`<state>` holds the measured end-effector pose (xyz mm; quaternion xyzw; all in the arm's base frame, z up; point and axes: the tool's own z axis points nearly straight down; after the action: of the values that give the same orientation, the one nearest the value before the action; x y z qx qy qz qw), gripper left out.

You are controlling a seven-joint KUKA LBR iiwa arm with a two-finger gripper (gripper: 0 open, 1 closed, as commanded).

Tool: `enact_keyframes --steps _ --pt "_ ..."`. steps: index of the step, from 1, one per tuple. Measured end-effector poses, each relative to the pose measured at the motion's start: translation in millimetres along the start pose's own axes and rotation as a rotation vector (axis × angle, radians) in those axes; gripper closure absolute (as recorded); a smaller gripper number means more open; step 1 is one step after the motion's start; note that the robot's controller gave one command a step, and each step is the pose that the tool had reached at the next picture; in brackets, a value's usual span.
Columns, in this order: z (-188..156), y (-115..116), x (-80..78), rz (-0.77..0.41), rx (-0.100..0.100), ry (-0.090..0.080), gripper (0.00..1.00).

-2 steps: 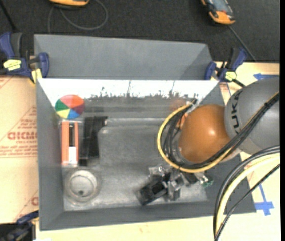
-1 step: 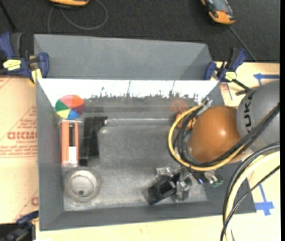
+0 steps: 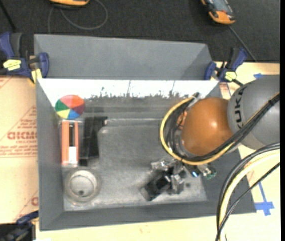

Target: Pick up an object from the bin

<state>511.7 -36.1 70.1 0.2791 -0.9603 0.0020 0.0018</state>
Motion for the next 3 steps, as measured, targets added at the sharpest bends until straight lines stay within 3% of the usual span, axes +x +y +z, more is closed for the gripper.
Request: enact_keyframes --steps 1,2,3 --pt "-0.3 -1.6 18.1 -0.011 -0.003 -0.013 1.00" --pt "0.2 -13.0 23.3 0.007 -0.002 -0.004 1.00" --pt "-0.1 1.7 5.8 0.020 -0.001 -0.005 1.00"
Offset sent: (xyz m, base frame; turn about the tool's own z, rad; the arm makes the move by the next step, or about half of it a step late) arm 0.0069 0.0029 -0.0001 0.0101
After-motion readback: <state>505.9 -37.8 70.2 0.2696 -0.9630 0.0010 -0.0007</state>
